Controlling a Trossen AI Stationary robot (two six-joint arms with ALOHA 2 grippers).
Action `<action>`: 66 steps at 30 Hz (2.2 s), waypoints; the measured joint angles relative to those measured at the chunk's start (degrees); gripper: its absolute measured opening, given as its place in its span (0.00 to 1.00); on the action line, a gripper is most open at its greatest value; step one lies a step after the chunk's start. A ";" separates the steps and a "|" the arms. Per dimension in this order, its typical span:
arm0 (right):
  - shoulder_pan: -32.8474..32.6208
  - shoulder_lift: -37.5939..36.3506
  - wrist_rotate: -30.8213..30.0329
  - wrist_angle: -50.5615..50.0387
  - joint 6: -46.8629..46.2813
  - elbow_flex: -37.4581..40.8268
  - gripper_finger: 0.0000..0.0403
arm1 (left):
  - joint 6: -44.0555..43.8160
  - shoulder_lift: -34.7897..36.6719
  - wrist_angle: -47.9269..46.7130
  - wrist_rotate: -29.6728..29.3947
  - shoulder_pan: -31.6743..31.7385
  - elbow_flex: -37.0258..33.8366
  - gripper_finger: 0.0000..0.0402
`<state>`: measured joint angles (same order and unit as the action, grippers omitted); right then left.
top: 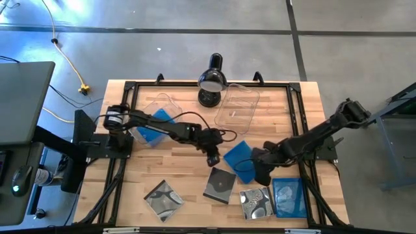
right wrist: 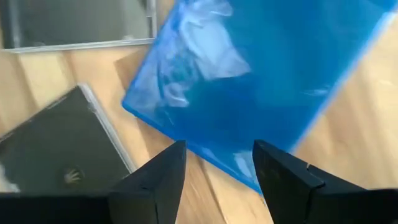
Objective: Pick & place jewel cases by type
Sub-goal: Put the top blue CD case into the left transparent bin
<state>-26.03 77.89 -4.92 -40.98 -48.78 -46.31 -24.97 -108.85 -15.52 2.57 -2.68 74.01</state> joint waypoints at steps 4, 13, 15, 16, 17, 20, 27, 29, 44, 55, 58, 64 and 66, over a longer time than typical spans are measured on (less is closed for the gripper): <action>-2.49 0.00 -4.92 -8.38 -7.53 -1.24 0.45 | -0.66 -0.87 -0.16 0.27 1.65 -0.01 0.34; -6.37 0.00 -5.01 -8.06 -20.71 3.63 0.45 | 3.23 1.66 -9.86 5.44 4.79 0.03 0.34; -6.75 0.02 -5.03 -8.22 -22.96 4.30 0.45 | 3.82 2.23 -14.32 3.90 4.65 0.03 0.34; -6.77 0.02 -5.08 -8.19 -23.50 4.53 0.45 | 3.75 2.53 -16.72 2.92 4.51 0.01 0.34; -6.77 0.02 -5.06 -8.11 -24.01 4.71 0.45 | 3.73 2.73 -18.27 2.15 4.13 -0.01 0.34; -6.77 0.02 -5.44 -8.04 -24.46 5.01 0.45 | 4.11 2.83 -17.98 0.85 2.77 0.01 0.34; -6.75 0.02 -6.32 -5.50 -24.40 5.01 0.45 | 3.96 2.83 8.14 9.92 2.52 -5.08 0.34; -6.72 0.02 -6.32 -3.95 -24.47 5.01 0.45 | 1.92 2.83 10.52 9.47 3.14 -5.79 0.34; -5.33 -1.44 -6.56 15.74 -28.34 16.45 0.45 | -10.41 -0.41 12.79 11.22 4.57 -8.39 0.34; -5.43 -4.07 -9.00 18.39 -29.72 16.99 0.45 | -14.50 -6.50 18.94 15.43 4.57 -8.21 0.34; -5.97 -4.07 -8.40 17.78 -32.12 16.99 0.45 | -14.91 -6.50 19.20 15.36 4.97 -8.21 0.34; -8.43 -4.13 -8.20 15.89 -36.26 16.97 0.45 | -16.20 -6.50 19.06 15.92 5.03 -8.21 0.34; -9.03 -4.13 -8.17 15.75 -36.95 16.97 0.45 | -16.97 -6.50 19.07 15.03 5.03 -8.21 0.34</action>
<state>-35.06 73.76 -13.09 -25.23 -85.73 -29.34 -41.94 -115.35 3.55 17.60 2.35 65.80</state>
